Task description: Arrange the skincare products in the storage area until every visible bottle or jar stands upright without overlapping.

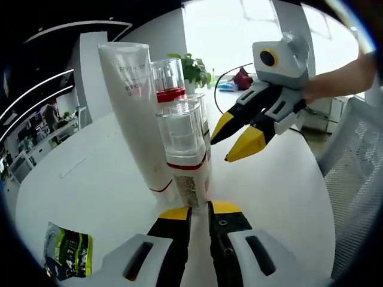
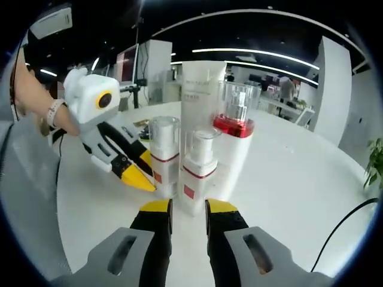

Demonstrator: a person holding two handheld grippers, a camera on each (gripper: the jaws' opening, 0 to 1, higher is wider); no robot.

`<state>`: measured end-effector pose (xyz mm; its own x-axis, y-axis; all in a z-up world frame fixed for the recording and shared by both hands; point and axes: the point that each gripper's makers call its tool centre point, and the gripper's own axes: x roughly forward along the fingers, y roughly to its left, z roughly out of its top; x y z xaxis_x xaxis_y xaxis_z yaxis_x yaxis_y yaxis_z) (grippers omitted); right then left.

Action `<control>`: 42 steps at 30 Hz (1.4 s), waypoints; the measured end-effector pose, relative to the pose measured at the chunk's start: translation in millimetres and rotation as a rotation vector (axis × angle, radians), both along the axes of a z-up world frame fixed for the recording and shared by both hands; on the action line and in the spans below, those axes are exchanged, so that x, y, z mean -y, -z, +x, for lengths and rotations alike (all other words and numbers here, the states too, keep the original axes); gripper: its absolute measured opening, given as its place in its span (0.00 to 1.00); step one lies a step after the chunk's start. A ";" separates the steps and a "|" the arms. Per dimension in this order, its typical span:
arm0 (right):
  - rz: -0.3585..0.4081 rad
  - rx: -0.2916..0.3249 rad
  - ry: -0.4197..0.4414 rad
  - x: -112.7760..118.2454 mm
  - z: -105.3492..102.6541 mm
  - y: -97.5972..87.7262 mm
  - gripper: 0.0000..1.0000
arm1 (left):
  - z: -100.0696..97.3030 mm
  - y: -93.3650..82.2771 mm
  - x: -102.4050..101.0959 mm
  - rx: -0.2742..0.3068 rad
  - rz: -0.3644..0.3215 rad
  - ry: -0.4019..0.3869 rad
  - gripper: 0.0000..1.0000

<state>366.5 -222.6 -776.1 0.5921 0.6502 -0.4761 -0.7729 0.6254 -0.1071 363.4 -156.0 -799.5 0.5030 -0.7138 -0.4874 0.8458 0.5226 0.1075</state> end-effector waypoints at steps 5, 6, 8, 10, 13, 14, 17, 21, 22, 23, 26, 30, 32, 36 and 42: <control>0.001 -0.003 -0.001 0.2 2.8 2.3 0.21 | 4.2 -0.4 1.6 0.002 0.003 0.009 0.12; 0.001 -0.003 0.000 0.6 3.4 2.6 0.21 | 5.1 -0.4 2.7 0.001 0.004 0.012 0.12; 0.005 -0.006 -0.003 0.4 2.9 2.4 0.21 | 7.1 -0.4 3.7 0.004 0.007 0.016 0.12; 0.004 -0.006 -0.006 0.5 2.9 2.7 0.21 | 7.2 -0.3 5.5 0.006 0.008 0.020 0.12; 0.007 -0.007 -0.008 1.0 4.5 3.8 0.20 | 8.1 0.3 7.8 0.005 0.010 0.035 0.12; 0.008 -0.006 -0.008 0.6 4.4 3.4 0.20 | 7.8 0.8 8.5 0.004 0.013 0.040 0.12; 0.008 -0.003 -0.012 -0.4 4.7 4.5 0.20 | 8.6 2.4 9.8 0.010 0.025 0.058 0.12; 0.007 -0.002 -0.012 -0.8 5.9 6.7 0.19 | 11.0 2.6 10.7 0.010 0.027 0.056 0.12; 0.009 -0.003 -0.011 -1.1 6.0 6.3 0.19 | 11.4 2.5 11.1 0.010 0.028 0.056 0.12; 0.012 -0.004 -0.010 -1.4 6.1 6.2 0.18 | 12.0 2.4 11.6 0.012 0.030 0.056 0.12; 0.009 -0.003 -0.007 -0.9 7.5 6.5 0.18 | 12.0 1.9 13.1 0.011 0.031 0.057 0.12; 0.008 -0.003 -0.004 -0.4 9.0 6.6 0.18 | 15.2 2.2 13.1 0.006 0.031 0.045 0.13; 0.007 -0.004 -0.004 -0.3 9.2 6.9 0.18 | 14.3 2.6 13.3 0.006 0.034 0.045 0.12; 0.006 -0.003 0.001 -0.4 9.5 6.6 0.17 | 13.3 2.2 13.9 0.007 0.036 0.046 0.12; 0.008 -0.002 0.015 -0.7 8.3 5.1 0.18 | 12.7 2.0 13.6 0.003 0.036 0.043 0.12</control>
